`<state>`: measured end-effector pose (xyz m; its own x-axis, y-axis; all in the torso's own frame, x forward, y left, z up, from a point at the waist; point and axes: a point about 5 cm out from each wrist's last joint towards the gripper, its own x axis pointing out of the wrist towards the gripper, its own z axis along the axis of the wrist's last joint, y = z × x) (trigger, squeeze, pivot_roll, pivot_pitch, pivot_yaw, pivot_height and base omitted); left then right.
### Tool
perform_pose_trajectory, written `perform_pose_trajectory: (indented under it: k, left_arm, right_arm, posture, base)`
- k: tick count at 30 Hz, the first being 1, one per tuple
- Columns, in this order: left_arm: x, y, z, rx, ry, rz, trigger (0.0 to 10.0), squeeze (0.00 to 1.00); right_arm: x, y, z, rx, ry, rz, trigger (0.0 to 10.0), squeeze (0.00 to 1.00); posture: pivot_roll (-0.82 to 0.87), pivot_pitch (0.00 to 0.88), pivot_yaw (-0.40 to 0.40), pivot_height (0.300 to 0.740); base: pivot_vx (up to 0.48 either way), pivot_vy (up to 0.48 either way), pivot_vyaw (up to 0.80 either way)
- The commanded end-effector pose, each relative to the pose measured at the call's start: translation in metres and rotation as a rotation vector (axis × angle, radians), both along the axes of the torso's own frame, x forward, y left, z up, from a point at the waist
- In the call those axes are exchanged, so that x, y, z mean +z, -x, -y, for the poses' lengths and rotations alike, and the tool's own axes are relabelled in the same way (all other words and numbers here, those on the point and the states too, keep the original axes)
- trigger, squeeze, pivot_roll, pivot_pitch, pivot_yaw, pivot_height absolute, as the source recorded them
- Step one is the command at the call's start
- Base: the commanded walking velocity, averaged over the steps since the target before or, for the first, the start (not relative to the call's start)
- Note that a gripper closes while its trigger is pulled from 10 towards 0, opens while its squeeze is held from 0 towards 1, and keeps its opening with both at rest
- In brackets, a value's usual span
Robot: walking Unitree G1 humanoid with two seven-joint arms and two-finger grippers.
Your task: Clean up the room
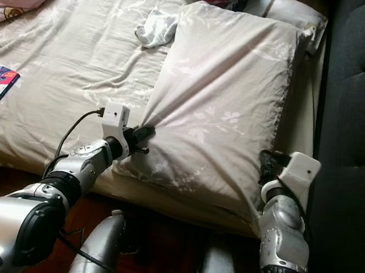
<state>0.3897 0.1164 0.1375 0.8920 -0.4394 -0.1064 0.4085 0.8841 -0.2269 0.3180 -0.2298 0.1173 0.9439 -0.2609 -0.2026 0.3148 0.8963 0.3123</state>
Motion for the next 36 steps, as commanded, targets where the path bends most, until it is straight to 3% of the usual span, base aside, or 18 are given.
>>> perform_pose_trajectory:
  k: [1,7,8,10,11,14,15,17,18,29,36]
  left_arm:
    - [-0.02,0.009,-0.002,0.0,-0.001,-0.062,10.0,0.0]
    - [-0.022,0.009,-0.004,0.014,0.009,-0.069,10.0,0.0]
    - [-0.022,0.009,-0.005,0.015,0.01,-0.07,10.0,0.0]
    - [-0.022,0.01,-0.005,0.016,0.01,-0.071,10.0,0.0]
    - [-0.023,0.01,-0.006,0.021,0.009,-0.072,10.0,0.0]
    - [-0.023,0.01,-0.007,0.025,0.006,-0.073,10.0,0.0]
    - [-0.024,0.01,-0.008,0.03,-0.004,-0.068,10.0,0.17]
    - [-0.024,0.01,-0.008,0.032,-0.007,-0.067,10.0,0.17]
    - [-0.024,0.01,-0.008,0.032,-0.006,-0.068,10.0,1.0]
    - [-0.026,0.011,-0.008,0.023,0.008,-0.073,10.0,1.0]
    - [-0.025,0.012,-0.016,0.039,0.027,-0.054,10.0,1.0]
  right_arm:
    - [-0.003,0.007,0.004,-0.012,-0.036,-0.011,10.0,1.0]
    - [0.001,0.008,0.002,0.043,-0.097,-0.004,10.0,1.0]
    - [0.0,0.008,-0.001,0.068,-0.098,-0.015,10.0,0.69]
    - [-0.001,0.009,-0.004,0.097,-0.091,-0.025,10.0,0.69]
    - [-0.005,0.01,-0.009,0.148,-0.061,-0.053,10.0,0.0]
    - [-0.008,0.011,-0.011,0.162,-0.053,-0.07,10.0,0.0]
    - [-0.013,0.013,-0.011,0.169,-0.053,-0.094,10.0,0.0]
    - [-0.015,0.014,-0.011,0.172,-0.052,-0.102,10.0,0.0]
    - [-0.019,0.015,-0.011,0.175,-0.049,-0.118,10.0,0.0]
    - [-0.03,0.018,-0.013,0.198,-0.042,-0.161,10.0,0.0]
    - [-0.045,0.021,-0.017,0.206,-0.069,-0.191,10.0,0.0]
  posture:
    - [-0.22,0.389,0.074,0.659]
    - [-0.22,0.389,0.073,0.659]
    - [-0.22,0.389,0.074,0.659]
    - [-0.22,0.389,0.074,0.659]
    - [-0.22,0.392,0.075,0.659]
    - [-0.22,0.392,0.076,0.659]
    - [-0.22,0.393,0.076,0.659]
    - [-0.22,0.393,0.076,0.659]
    - [-0.21,0.389,0.077,0.659]
    - [-0.2,0.364,0.08,0.659]
    - [-0.18,0.352,0.086,0.659]
  base:
    - [0.0,0.0,0.0]
    - [0.0,0.0,0.0]
    - [0.0,0.0,0.0]
    - [0.0,0.0,0.0]
    - [0.0,0.0,0.0]
    - [0.0,0.0,0.0]
    - [0.0,0.0,0.0]
    - [0.0,0.0,0.0]
    - [0.0,0.0,0.0]
    - [0.0,0.0,0.0]
    - [0.0,0.0,0.0]
